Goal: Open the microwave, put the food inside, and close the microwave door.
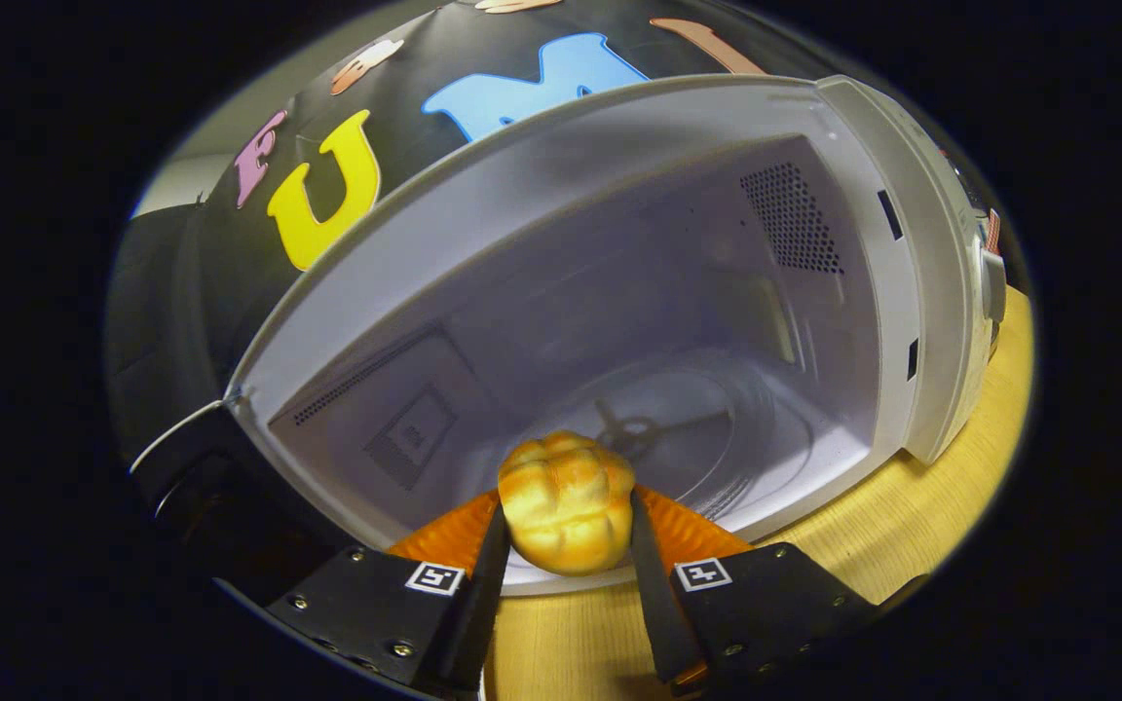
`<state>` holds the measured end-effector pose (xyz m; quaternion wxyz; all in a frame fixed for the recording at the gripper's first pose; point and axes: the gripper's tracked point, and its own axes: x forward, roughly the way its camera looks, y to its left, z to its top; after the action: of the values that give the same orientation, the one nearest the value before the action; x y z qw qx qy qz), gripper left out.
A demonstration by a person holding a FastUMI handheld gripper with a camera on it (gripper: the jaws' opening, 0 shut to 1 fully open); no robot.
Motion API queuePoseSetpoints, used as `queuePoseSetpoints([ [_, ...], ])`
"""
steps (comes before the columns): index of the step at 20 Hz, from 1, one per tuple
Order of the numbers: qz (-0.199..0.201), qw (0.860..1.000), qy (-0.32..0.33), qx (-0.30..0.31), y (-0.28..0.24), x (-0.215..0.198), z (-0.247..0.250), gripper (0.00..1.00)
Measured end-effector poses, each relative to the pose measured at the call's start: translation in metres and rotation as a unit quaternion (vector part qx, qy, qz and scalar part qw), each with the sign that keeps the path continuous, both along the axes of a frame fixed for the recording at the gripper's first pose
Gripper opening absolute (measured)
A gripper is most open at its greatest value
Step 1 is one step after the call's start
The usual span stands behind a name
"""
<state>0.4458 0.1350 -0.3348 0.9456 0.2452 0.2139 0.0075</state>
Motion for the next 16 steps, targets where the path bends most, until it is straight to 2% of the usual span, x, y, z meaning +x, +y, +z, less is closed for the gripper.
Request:
queuePoseSetpoints([
  [7,-0.011,1.0,-0.004,-0.019,-0.005,0.019,-0.015,0.64],
  [11,-0.011,0.999,-0.015,-0.031,0.0,0.021,-0.011,0.79],
  [13,-0.008,0.999,-0.017,-0.035,0.001,0.02,-0.008,0.89],
  [14,-0.006,0.999,-0.018,-0.04,0.001,0.018,-0.007,0.96],
  [16,-0.003,0.998,-0.023,-0.054,-0.001,0.017,-0.003,0.97],
])
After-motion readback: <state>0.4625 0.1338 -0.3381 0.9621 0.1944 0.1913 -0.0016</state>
